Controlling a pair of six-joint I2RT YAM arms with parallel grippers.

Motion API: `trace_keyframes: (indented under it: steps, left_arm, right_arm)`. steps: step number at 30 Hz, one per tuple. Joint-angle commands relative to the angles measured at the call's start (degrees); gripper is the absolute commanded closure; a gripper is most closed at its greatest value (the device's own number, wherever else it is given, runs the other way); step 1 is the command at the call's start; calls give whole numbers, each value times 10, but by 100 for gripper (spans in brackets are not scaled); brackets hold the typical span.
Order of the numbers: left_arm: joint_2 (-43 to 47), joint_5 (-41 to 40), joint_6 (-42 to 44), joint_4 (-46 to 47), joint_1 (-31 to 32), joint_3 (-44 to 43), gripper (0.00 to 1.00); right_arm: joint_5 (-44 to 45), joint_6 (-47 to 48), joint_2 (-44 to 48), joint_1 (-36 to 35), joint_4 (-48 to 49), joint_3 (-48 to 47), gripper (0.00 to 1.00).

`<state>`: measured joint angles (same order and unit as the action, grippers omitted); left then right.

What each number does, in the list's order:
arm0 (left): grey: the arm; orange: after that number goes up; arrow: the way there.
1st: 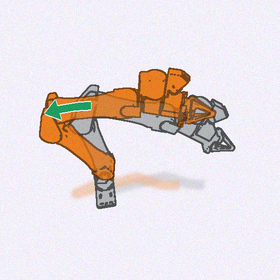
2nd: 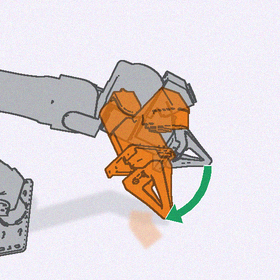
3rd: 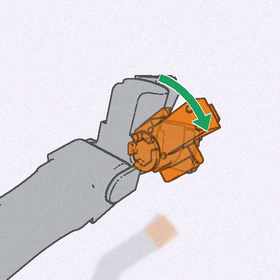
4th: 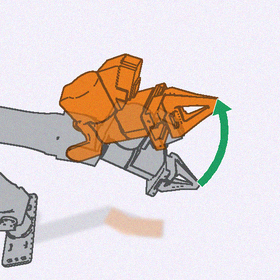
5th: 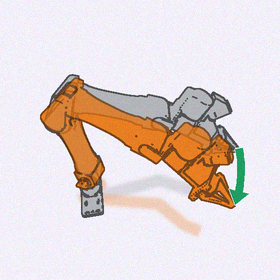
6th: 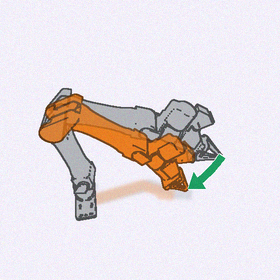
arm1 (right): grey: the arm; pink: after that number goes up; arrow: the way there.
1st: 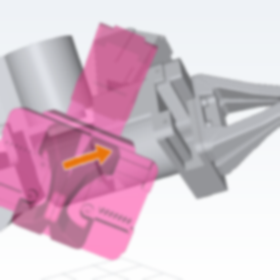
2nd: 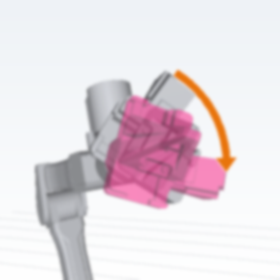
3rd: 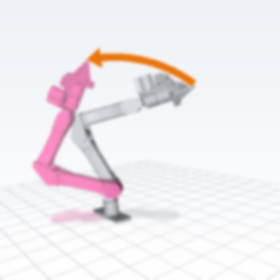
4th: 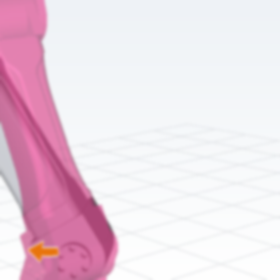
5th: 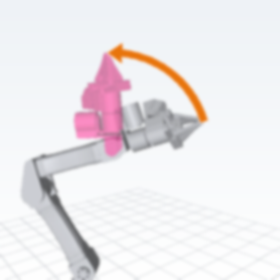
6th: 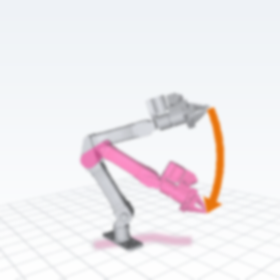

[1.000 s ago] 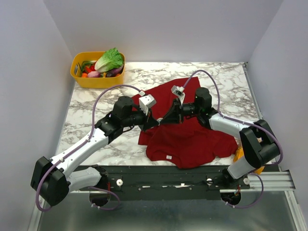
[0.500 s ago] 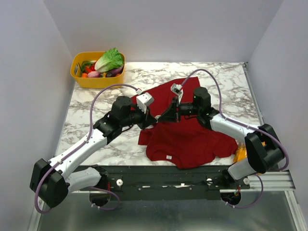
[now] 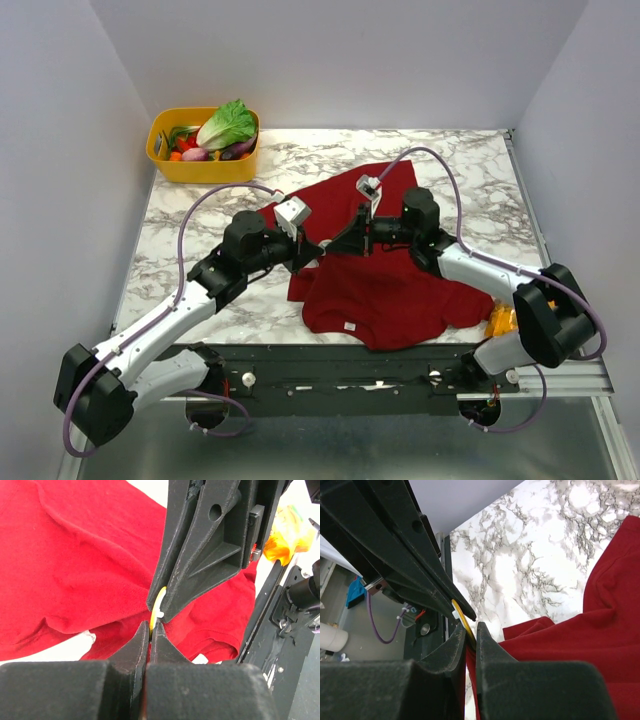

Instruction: Pin the brooch onto the clothing

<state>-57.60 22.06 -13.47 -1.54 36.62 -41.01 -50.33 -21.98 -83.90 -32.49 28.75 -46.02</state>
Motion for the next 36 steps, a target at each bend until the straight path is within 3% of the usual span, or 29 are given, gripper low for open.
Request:
trace_keyframes:
  steps: [1, 14, 19, 36]
  left_arm:
    - [32, 9, -17, 30, 11, 7, 100]
    - [41, -15, -13, 19, 10, 8, 100]
    - [51, -35, -16, 16, 10, 16, 100]
    - [58, -55, -21, 17, 9, 26, 100]
  right_arm:
    - [90, -9, 9, 15, 39, 15, 90]
    - [106, -23, 17, 15, 68, 35, 88]
    - [123, -25, 27, 15, 76, 44, 80]
    - [124, -27, 30, 14, 95, 55, 69]
